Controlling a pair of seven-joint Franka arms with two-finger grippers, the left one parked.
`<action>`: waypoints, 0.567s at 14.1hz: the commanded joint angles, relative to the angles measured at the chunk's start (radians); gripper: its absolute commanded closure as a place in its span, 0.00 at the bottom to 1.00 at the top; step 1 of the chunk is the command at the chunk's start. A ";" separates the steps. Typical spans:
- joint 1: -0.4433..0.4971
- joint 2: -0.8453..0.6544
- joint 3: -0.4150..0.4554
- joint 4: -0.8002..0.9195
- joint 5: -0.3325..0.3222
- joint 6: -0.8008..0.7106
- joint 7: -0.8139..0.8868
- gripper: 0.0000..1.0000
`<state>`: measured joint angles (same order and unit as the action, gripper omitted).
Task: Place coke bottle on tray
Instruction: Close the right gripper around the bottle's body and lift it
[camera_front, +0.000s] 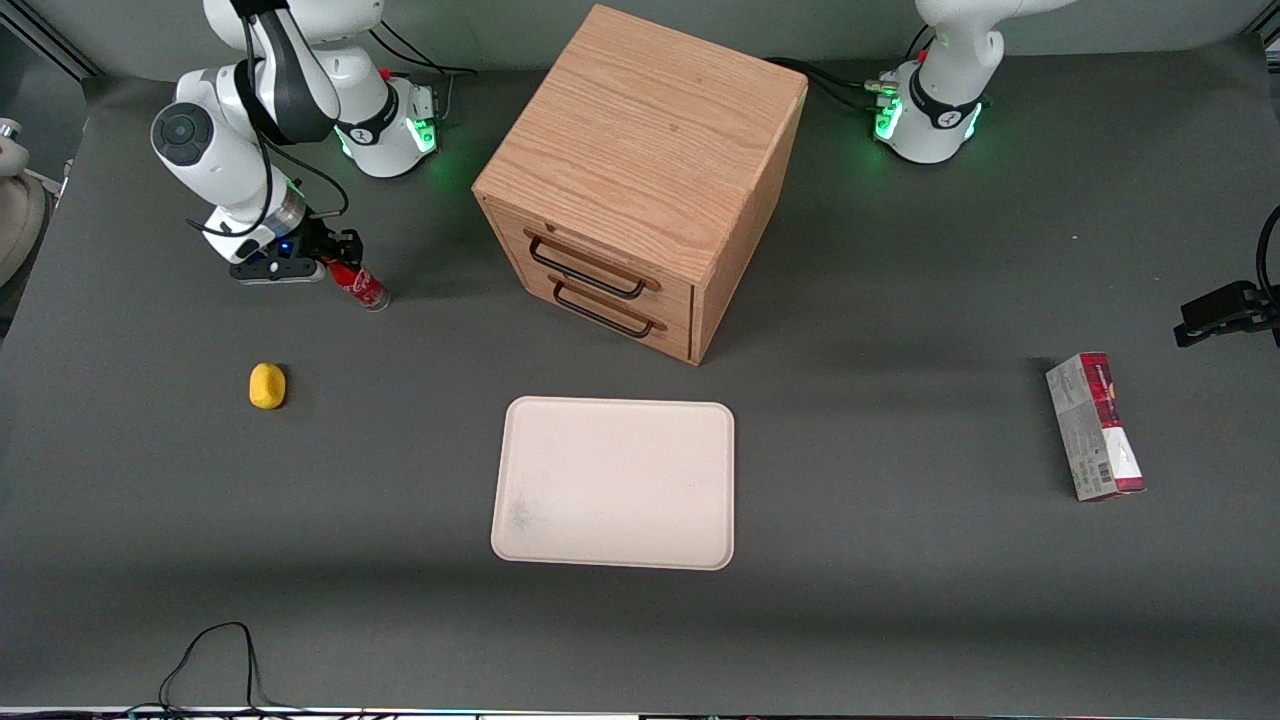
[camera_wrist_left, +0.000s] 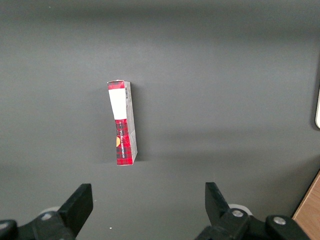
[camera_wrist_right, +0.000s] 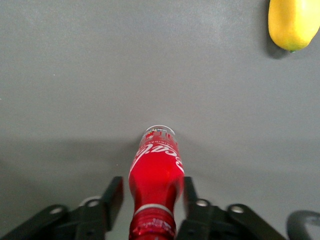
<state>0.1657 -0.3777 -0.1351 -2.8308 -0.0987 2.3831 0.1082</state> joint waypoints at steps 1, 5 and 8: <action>-0.005 -0.029 -0.005 -0.041 -0.013 0.008 -0.013 1.00; -0.011 -0.024 -0.006 0.037 -0.015 -0.082 -0.010 1.00; -0.035 0.019 -0.006 0.158 -0.015 -0.151 -0.008 1.00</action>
<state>0.1526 -0.3776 -0.1371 -2.7510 -0.1006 2.2852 0.1082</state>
